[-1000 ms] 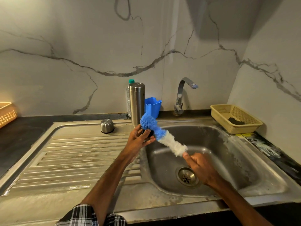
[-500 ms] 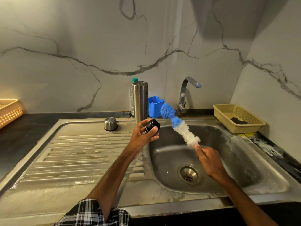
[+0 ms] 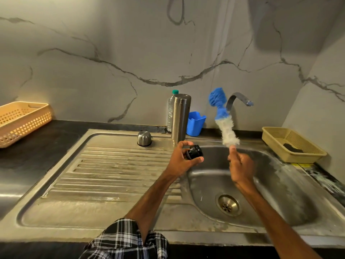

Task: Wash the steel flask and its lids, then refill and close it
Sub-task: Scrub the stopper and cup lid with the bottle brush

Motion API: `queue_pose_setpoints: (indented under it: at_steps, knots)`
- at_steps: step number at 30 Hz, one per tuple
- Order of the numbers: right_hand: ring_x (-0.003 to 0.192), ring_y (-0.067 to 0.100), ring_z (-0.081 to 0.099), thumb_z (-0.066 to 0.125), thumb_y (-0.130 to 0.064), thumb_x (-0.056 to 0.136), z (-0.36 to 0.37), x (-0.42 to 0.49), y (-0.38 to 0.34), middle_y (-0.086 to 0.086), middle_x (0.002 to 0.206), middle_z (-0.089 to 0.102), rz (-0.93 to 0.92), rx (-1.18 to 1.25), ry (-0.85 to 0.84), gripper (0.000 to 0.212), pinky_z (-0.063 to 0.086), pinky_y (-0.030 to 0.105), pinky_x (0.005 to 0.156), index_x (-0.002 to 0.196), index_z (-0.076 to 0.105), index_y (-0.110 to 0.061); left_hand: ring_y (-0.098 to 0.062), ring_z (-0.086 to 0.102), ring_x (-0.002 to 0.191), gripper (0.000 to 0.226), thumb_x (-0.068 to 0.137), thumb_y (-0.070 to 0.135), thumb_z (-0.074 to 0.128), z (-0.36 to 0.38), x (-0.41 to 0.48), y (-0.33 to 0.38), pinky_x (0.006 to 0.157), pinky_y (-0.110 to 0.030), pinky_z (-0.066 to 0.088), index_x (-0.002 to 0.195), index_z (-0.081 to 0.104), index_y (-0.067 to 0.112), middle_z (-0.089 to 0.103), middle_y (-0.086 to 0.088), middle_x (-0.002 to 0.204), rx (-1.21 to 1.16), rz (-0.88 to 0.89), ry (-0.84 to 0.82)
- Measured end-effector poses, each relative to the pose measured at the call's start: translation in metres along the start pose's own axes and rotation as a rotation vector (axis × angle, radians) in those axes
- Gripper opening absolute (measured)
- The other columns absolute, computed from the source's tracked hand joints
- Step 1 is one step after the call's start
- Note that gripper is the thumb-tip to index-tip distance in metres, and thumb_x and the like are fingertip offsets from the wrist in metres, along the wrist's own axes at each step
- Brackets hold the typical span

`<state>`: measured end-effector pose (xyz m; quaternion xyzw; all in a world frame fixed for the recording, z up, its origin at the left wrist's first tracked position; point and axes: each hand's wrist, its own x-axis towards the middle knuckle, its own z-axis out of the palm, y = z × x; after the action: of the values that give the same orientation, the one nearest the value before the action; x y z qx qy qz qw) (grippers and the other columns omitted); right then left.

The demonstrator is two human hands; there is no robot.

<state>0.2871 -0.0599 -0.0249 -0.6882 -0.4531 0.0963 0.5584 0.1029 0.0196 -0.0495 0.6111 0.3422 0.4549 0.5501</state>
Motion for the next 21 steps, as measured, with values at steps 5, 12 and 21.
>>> queue_pose_setpoints:
  at_steps: [5, 12, 21]
  knots:
    - [0.054, 0.035, 0.048, 0.043, -0.038, 0.105, 0.02, -0.011, 0.016, 0.024, 0.06, 0.058, -0.043, -0.068, -0.002, 0.065, 0.034, 0.032, 0.051, 0.07, 0.059, 0.013, -0.018, 0.069, 0.106, 0.059, 0.083, 0.033, 0.084, 0.004, 0.003, -0.007, 0.086, -0.043, 0.062, 0.133, 0.055, 0.021, 0.066, 0.0, 0.118, 0.121, 0.011, 0.01]
    - [0.046, 0.015, 0.036, 0.044, -0.033, 0.106, 0.015, -0.009, 0.018, 0.002, 0.049, 0.043, -0.054, -0.066, 0.033, 0.059, 0.027, 0.029, 0.046, 0.053, 0.048, -0.007, -0.024, 0.071, 0.106, 0.047, 0.099, 0.043, 0.058, 0.017, 0.004, 0.015, 0.086, -0.043, 0.062, 0.135, 0.046, 0.015, 0.067, -0.012, 0.121, -0.051, 0.083, 0.006]
    - [0.045, 0.014, 0.035, 0.043, -0.035, 0.106, 0.015, -0.01, 0.019, 0.001, 0.048, 0.043, -0.017, -0.016, 0.024, 0.059, 0.028, 0.02, 0.042, 0.055, 0.05, -0.006, -0.021, 0.067, 0.112, 0.049, 0.097, 0.039, 0.066, 0.02, 0.0, 0.004, 0.089, -0.037, 0.061, 0.134, 0.045, 0.016, 0.063, -0.007, 0.122, 0.076, 0.066, -0.037]
